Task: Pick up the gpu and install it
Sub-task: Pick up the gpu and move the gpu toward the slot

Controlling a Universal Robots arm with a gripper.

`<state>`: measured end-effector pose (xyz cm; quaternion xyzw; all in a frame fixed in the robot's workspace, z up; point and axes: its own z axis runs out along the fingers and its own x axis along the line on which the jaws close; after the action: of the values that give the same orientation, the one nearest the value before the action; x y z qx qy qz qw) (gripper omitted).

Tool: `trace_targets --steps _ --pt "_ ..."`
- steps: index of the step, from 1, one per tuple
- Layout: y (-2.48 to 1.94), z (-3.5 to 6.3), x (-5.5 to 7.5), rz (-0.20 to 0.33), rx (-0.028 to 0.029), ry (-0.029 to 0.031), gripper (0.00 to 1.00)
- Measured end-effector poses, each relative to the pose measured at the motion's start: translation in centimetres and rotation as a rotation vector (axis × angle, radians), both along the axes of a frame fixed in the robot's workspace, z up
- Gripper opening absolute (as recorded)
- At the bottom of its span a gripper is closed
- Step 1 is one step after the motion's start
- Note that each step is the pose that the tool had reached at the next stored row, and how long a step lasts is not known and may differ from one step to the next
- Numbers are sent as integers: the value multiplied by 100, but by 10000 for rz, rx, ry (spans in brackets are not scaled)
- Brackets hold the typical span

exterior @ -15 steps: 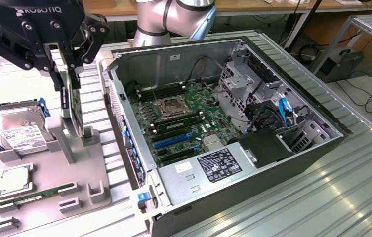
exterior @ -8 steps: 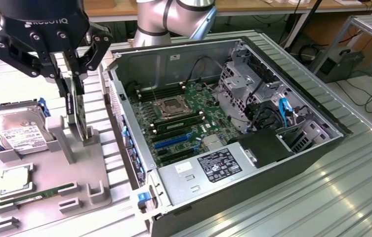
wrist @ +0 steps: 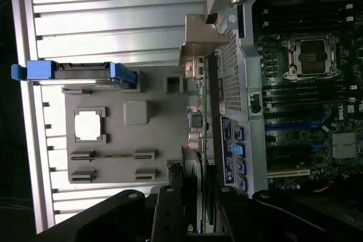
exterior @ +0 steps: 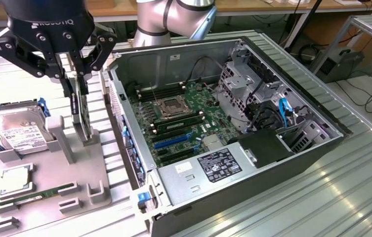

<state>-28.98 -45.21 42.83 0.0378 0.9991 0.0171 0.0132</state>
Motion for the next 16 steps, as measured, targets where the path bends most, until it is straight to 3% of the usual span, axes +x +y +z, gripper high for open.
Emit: trace_targets --steps 16 --pt "0 0 128 0 0 0 26"
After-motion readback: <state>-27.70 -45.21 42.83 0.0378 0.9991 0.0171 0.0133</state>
